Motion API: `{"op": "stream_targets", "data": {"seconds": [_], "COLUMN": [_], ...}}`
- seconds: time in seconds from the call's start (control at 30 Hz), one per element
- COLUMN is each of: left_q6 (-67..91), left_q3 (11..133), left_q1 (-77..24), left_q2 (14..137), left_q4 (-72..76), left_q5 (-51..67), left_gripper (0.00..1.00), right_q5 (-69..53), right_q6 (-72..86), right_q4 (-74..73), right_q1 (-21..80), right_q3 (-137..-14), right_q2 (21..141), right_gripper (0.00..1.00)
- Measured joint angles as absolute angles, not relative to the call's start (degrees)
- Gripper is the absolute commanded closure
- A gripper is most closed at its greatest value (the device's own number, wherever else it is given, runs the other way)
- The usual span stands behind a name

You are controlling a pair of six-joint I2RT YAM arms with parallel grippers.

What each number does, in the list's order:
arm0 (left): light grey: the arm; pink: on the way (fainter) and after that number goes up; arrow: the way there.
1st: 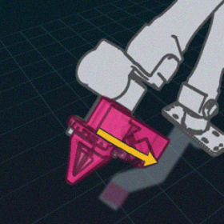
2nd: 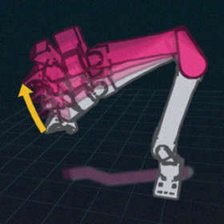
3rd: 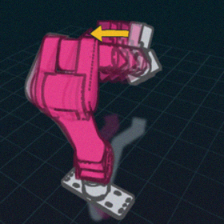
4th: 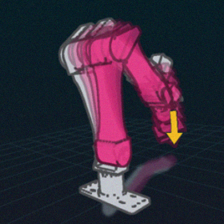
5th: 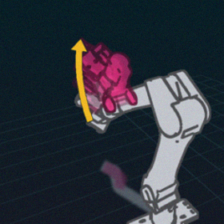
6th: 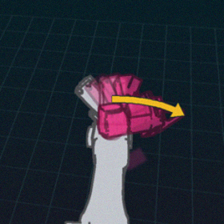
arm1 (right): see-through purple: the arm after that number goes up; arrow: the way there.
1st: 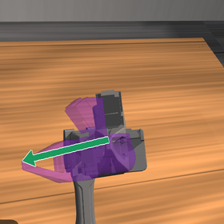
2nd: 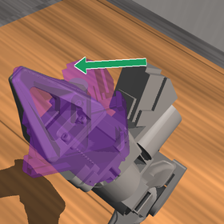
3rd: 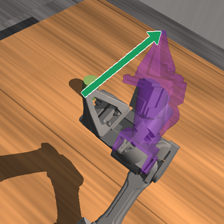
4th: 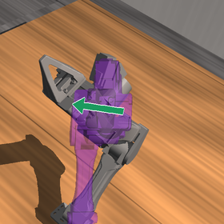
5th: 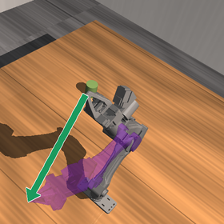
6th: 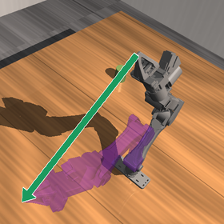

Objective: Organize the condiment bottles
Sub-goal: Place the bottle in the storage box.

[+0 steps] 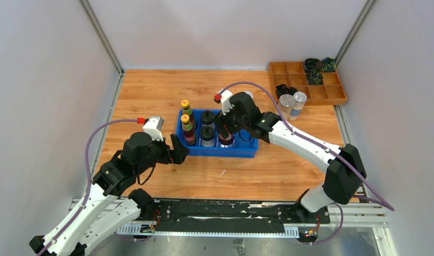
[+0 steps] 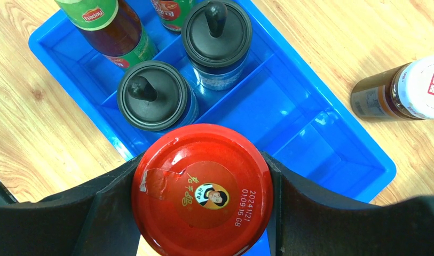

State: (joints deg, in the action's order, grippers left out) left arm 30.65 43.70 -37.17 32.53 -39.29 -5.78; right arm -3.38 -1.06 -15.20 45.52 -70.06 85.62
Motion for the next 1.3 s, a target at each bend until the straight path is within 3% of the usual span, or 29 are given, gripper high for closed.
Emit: {"op": "stream_targets", "data": {"seconds": [1.3], "left_q6": [30.59], "left_q3": [43.70], "left_q1": [-37.17], "left_q2": [32.91], "left_q4": [-39.70], "left_q5": [-5.78], "left_gripper": [0.00], "right_q5": [1.85], "right_q6": [-0.97], "right_q4": [3.20], "right_q1": [45.52], "right_q3": [-56.75], "right_q2": [88.55], "right_gripper": [0.43]}}
